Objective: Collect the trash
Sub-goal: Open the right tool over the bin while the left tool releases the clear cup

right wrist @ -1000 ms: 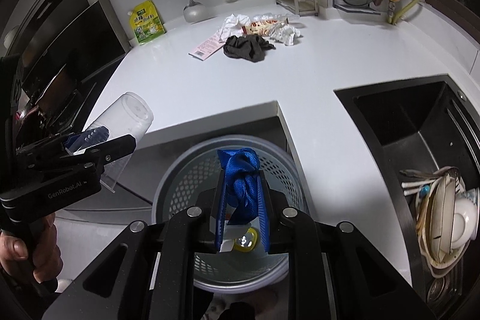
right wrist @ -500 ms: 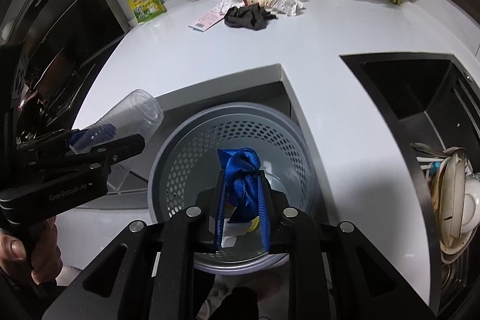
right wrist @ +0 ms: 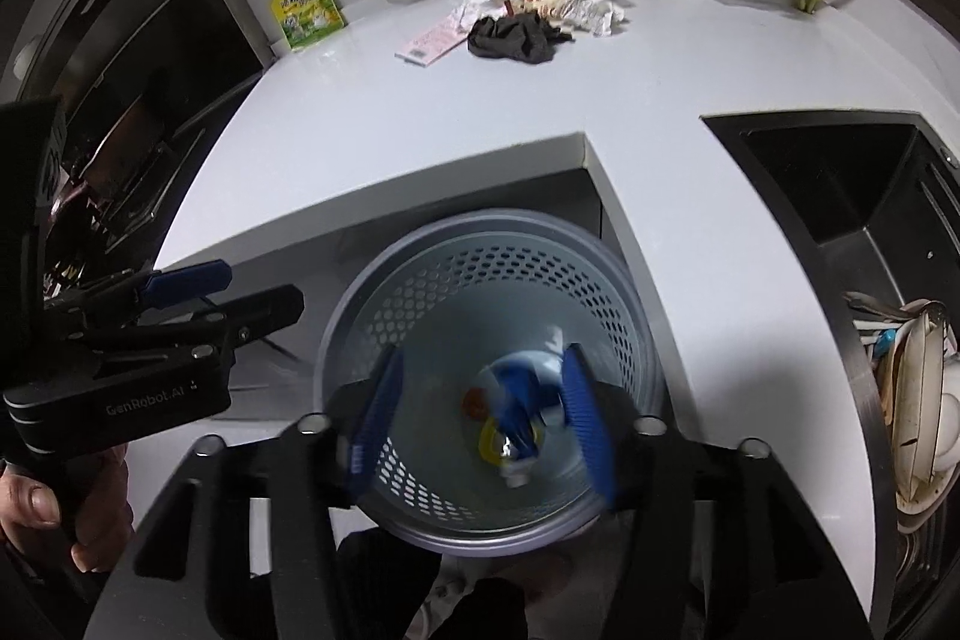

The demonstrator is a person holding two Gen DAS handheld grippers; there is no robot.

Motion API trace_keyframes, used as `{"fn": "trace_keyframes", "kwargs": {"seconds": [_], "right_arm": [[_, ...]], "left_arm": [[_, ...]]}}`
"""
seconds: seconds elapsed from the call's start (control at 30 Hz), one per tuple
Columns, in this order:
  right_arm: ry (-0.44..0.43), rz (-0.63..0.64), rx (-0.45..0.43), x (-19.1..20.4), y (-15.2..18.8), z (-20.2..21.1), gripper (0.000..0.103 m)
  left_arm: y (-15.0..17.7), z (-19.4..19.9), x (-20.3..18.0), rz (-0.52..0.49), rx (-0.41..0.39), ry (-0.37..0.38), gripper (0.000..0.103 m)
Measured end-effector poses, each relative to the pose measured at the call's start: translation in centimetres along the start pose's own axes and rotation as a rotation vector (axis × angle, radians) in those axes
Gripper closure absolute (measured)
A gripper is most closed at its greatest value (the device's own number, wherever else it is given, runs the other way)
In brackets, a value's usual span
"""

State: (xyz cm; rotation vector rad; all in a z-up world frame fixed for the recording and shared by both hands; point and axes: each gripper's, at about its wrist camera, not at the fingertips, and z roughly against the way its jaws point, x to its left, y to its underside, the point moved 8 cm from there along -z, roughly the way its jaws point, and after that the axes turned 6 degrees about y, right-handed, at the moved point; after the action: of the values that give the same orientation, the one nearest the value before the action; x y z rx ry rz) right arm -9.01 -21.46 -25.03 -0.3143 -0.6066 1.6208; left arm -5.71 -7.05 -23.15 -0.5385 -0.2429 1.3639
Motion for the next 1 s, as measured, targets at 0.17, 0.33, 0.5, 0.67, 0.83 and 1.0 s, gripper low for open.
{"fn": "trace_keyframes", "kwargs": {"seconds": [0.17,0.33,0.5,0.67,0.83,1.0], "right_arm": [[0.000,-0.009,-0.002,-0.1,0.0,0.2,0.049],[-0.001,-0.011,-0.004,-0.2,-0.1,0.2,0.049],[0.009,-0.011,-0.010,-0.3,-0.3,0.3,0.041],[0.018,-0.026,-0.039,-0.7,-1.4,0.6,0.036],[0.028,-0.029,-0.061,-0.6,-2.8,0.8,0.033],[0.036,-0.029,-0.085,-0.2,-4.7,0.8,0.032]], "left_arm": [[-0.1,0.2,0.2,0.003,-0.003,-0.004,0.026],[-0.3,0.5,0.4,0.010,-0.010,-0.009,0.024],[-0.7,1.0,0.8,0.020,-0.031,-0.013,0.019],[-1.8,1.9,1.6,0.021,-0.065,-0.032,0.012],[-3.6,2.7,2.8,0.025,-0.098,-0.050,0.009],[-6.2,3.3,4.3,0.028,-0.139,-0.058,0.007]]}}
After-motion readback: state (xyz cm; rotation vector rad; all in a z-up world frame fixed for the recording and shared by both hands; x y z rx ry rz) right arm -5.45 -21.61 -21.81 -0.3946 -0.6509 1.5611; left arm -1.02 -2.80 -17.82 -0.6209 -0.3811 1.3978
